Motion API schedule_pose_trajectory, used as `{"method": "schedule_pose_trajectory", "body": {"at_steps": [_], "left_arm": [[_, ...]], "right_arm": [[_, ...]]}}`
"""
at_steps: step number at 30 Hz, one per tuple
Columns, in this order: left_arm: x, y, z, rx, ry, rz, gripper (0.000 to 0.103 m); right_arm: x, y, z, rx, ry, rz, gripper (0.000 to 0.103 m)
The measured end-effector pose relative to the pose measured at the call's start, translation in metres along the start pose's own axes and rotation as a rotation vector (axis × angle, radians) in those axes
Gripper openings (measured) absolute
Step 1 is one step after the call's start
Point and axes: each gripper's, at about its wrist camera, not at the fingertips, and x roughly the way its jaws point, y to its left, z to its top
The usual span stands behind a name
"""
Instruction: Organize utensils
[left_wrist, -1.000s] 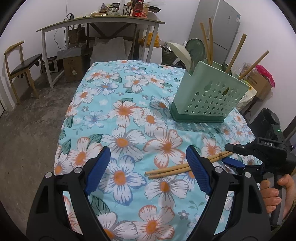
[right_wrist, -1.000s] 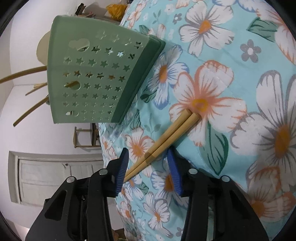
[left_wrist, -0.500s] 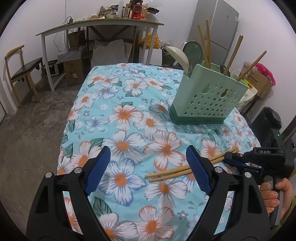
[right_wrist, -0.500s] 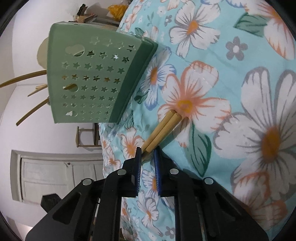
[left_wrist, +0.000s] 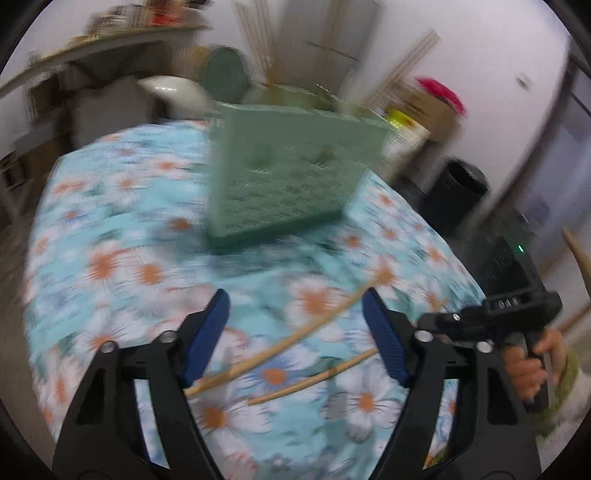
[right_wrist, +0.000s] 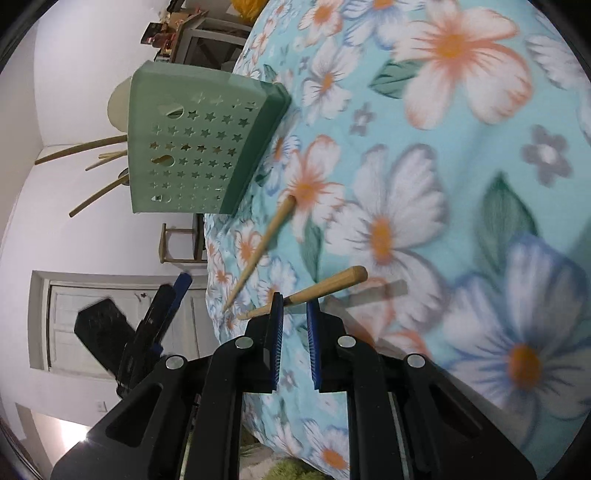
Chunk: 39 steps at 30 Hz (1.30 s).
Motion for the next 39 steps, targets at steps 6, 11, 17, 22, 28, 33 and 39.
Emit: {"method": "schedule_pose_trajectory", "body": {"at_steps": [6, 11, 17, 22, 28, 33, 39], "left_arm": [[0.046, -0.034, 0.013, 0.217, 0.147, -0.059, 0.044], [0.084, -0.062, 0.017, 0.387, 0.258, -0.039, 0.036], [0.120, -0.075, 0.018, 0.458, 0.344, -0.009, 0.026], [0.125, -0.077, 0.021, 0.461, 0.338, -0.011, 0.013], [0.111, -0.082, 0.030, 0.478, 0.282, -0.027, 0.005], [0.080, -0.088, 0.037, 0.506, 0.197, -0.001, 0.005], [0.022, -0.087, 0.050, 0.450, 0.045, 0.006, 0.005]], "right_arm": [[-0.009, -0.018, 0.001, 0.014, 0.004, 0.013, 0.013], [-0.015, -0.025, 0.006, 0.012, -0.008, 0.019, 0.013], [-0.011, -0.024, 0.010, 0.006, -0.014, 0.024, 0.013], [-0.008, -0.023, 0.009, 0.008, -0.017, 0.032, 0.013], [-0.010, -0.021, 0.010, 0.000, -0.030, 0.034, 0.012], [-0.018, -0.012, 0.009, -0.038, -0.066, 0.034, 0.011], [-0.040, 0.020, 0.008, -0.152, -0.144, 0.034, 0.008]]}}
